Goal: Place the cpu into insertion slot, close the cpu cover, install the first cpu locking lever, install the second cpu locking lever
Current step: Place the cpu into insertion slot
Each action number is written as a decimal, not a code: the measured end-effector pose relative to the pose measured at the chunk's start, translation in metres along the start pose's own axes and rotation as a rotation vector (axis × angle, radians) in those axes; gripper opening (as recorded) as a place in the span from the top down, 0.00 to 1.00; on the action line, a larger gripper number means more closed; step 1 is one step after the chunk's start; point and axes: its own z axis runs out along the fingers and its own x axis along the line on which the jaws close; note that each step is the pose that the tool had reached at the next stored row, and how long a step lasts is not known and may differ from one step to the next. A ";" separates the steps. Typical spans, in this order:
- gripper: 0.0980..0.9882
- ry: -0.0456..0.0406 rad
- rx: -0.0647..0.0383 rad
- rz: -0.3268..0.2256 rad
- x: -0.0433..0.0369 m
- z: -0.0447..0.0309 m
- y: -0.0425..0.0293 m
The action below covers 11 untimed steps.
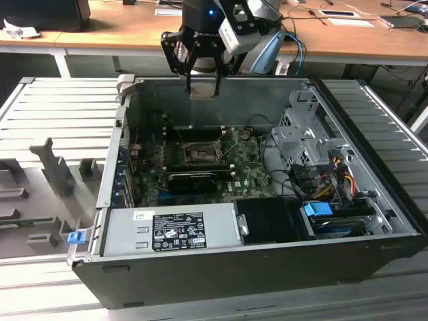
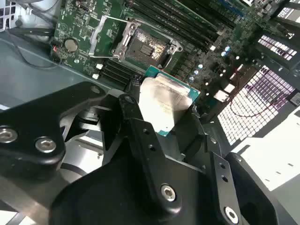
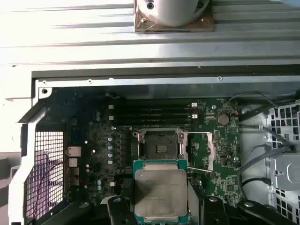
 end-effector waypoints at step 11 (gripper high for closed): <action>0.50 -0.0099 -0.004 0.110 -0.0001 0.0034 -0.0013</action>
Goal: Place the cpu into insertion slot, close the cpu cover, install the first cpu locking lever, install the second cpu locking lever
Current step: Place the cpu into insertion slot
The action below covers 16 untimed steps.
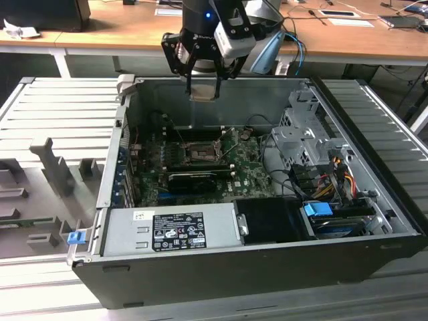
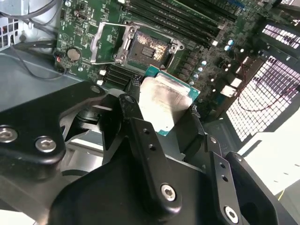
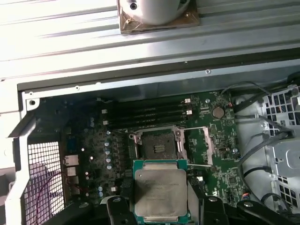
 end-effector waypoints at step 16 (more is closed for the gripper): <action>0.50 -0.0149 -0.003 0.165 0.0001 0.0028 -0.0003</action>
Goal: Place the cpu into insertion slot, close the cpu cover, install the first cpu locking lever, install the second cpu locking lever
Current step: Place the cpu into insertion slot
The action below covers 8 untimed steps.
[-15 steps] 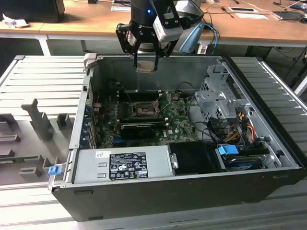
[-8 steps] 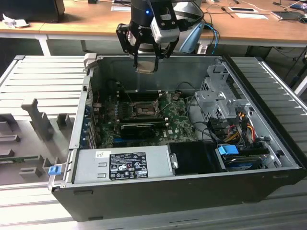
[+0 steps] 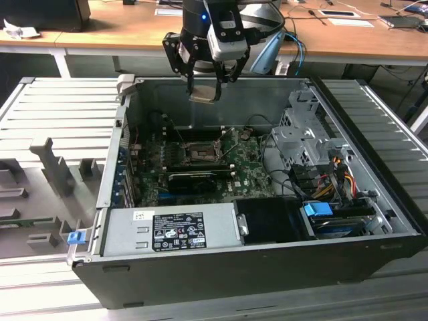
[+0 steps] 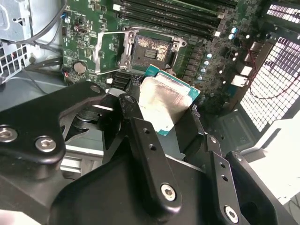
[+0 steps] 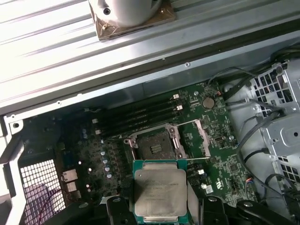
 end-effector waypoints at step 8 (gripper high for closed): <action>0.50 -0.0025 -0.001 0.027 0.0000 0.0004 0.0000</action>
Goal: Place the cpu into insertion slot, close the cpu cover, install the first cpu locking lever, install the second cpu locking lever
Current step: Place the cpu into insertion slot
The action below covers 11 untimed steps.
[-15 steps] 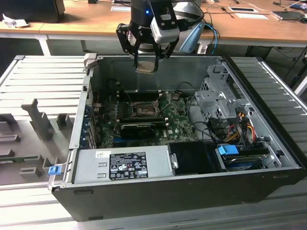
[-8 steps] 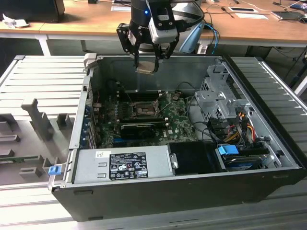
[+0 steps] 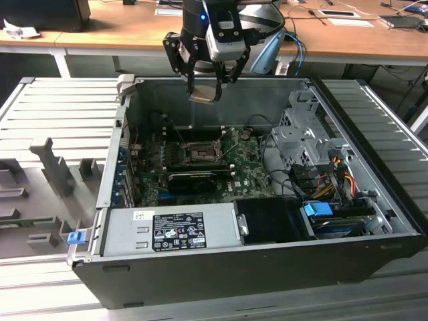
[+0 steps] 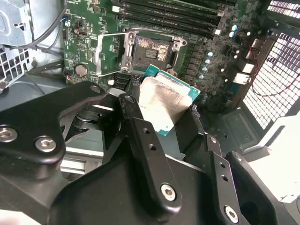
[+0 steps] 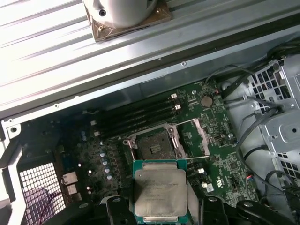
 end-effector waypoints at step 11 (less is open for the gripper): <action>0.50 -0.0102 -0.002 0.112 0.0000 0.0008 -0.0001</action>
